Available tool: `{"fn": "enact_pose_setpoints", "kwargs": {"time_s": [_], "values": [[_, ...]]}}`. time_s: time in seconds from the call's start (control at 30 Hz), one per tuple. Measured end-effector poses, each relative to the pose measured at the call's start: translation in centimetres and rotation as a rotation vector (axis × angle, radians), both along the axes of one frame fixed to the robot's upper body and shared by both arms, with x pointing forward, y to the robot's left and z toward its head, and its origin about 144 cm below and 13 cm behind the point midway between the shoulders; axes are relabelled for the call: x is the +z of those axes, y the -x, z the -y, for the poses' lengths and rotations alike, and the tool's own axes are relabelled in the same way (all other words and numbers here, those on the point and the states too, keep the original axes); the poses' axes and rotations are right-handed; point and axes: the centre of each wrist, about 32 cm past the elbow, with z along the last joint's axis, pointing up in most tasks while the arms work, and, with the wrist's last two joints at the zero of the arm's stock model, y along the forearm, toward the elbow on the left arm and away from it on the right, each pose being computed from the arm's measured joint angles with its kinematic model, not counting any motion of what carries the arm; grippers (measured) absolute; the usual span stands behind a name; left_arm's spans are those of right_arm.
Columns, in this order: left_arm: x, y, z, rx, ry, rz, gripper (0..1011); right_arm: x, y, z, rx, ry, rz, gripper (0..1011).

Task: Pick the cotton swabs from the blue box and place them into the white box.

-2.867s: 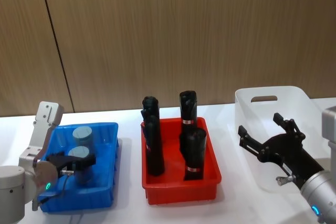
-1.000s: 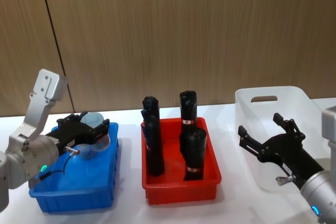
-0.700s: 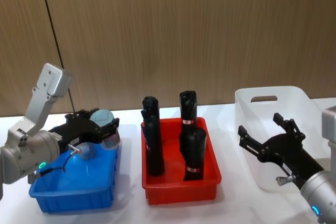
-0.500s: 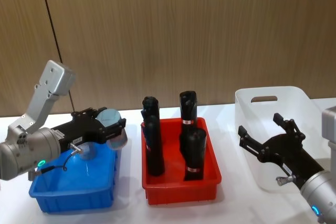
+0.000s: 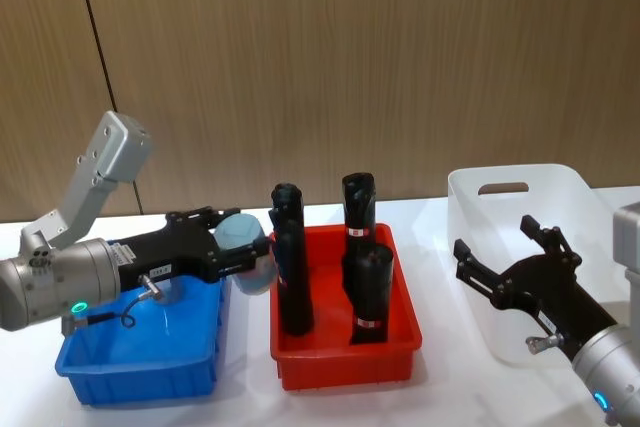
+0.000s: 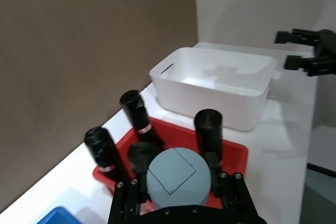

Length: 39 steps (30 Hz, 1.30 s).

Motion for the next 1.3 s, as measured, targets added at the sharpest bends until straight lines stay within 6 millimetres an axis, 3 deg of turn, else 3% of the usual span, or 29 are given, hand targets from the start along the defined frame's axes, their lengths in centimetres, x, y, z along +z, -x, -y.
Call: {"fn": "enact_pose_setpoints", "kwargs": {"time_s": [0.87, 1.3], "values": [[-0.2, -4.0, 0.1, -0.427, 0.079, 0.068, 670, 0.0, 0.0, 0.0, 0.0, 0.0, 0.0, 1002], [-0.2, -5.3, 0.6, -0.548, 0.081, 0.117, 670, 0.0, 0.0, 0.0, 0.0, 0.0, 0.0, 1002]]}}
